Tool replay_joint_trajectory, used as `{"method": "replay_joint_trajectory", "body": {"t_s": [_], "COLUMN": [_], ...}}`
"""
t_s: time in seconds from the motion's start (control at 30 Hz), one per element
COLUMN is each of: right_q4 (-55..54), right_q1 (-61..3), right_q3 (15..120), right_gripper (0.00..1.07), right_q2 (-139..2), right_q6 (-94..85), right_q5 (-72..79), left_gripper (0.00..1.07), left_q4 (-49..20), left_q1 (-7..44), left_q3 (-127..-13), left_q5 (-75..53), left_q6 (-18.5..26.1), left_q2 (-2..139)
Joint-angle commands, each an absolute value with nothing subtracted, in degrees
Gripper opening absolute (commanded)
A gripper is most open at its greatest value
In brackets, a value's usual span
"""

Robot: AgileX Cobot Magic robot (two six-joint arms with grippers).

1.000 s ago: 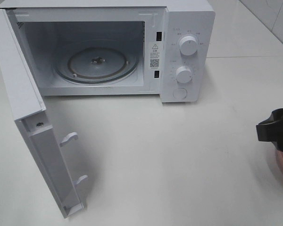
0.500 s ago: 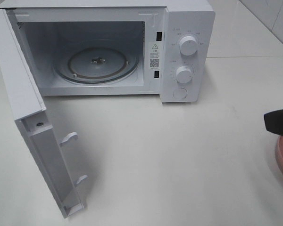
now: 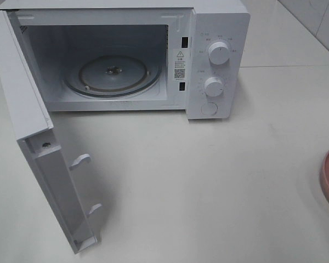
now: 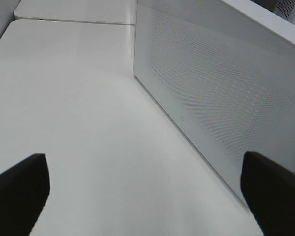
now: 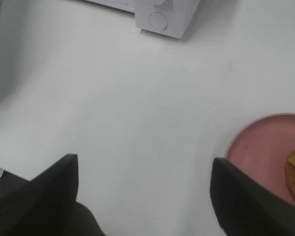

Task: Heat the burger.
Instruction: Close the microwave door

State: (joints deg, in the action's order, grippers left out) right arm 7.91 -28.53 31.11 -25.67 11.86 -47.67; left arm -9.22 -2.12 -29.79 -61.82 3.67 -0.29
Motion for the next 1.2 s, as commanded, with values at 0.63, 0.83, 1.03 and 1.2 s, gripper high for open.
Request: {"method": "replay_joint_trajectory", "body": {"t_s": [0.63,0.83,1.03,1.2], "right_q4": [4.5,0.7,0.7,0.7], "right_q1": [-4.9,-4.1,-4.1,-4.1], "right_q3": [28.2,28.3,28.3,28.3], "right_gripper": [0.72,0.72,0.72,0.72], "right_q2": [1.8,1.8,1.8,1.7], "right_q6": [4.9,0.0,0.0,0.0], "right_q5": [-55.1,-55.1,-55.1,-55.1], "left_gripper": [0.98,0.98,0.98,0.98], "left_q4": [-9.6,-9.6,-9.6,-9.6], "left_q1": [-2.3,-2.3,-2.3,-2.3], "left_q3": [-29.6,-29.6,-29.6,-29.6], "left_q5": [-61.2,-61.2,-61.2,-61.2], "left_q6": [3.6,3.6,3.6,3.6], "left_q2": [-0.5,-0.6,-0.6,-0.6]}}
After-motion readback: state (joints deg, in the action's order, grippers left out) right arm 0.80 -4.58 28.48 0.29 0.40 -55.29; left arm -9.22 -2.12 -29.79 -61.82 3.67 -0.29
